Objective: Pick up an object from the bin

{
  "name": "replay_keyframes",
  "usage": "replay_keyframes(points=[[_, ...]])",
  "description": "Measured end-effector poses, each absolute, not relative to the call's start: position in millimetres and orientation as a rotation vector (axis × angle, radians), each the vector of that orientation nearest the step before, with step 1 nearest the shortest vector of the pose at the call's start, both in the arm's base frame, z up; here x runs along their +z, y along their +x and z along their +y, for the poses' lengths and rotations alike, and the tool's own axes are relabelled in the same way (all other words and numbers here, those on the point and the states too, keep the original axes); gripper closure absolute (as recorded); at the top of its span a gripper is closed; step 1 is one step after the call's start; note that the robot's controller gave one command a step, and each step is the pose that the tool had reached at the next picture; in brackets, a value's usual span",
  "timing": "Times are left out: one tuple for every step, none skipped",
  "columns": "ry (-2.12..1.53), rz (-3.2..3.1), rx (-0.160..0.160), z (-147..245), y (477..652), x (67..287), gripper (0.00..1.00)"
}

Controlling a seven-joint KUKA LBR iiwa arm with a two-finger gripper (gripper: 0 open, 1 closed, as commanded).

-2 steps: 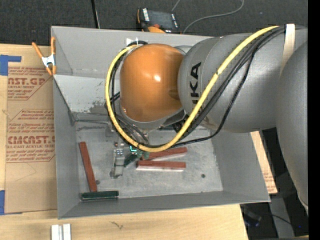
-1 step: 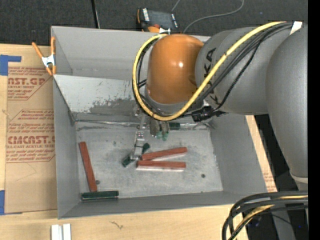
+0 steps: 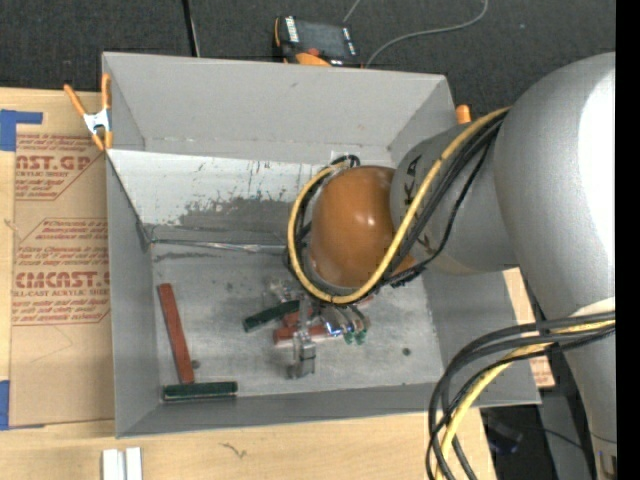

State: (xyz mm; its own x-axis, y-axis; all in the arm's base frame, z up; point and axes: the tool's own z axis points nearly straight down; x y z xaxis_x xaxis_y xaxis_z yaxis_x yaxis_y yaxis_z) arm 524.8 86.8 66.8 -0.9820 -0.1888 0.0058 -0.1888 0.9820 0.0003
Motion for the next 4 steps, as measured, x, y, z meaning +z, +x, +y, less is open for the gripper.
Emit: replay_keyframes(points=[[0.297,-3.127,-0.003,88,526.6,70,1.0],[0.694,-3.074,0.002,65,539.4,224,1.0],[0.692,-3.067,-0.002,65,537.8,220,0.0],[0.285,-3.126,-0.003,27,513.5,68,0.0]])
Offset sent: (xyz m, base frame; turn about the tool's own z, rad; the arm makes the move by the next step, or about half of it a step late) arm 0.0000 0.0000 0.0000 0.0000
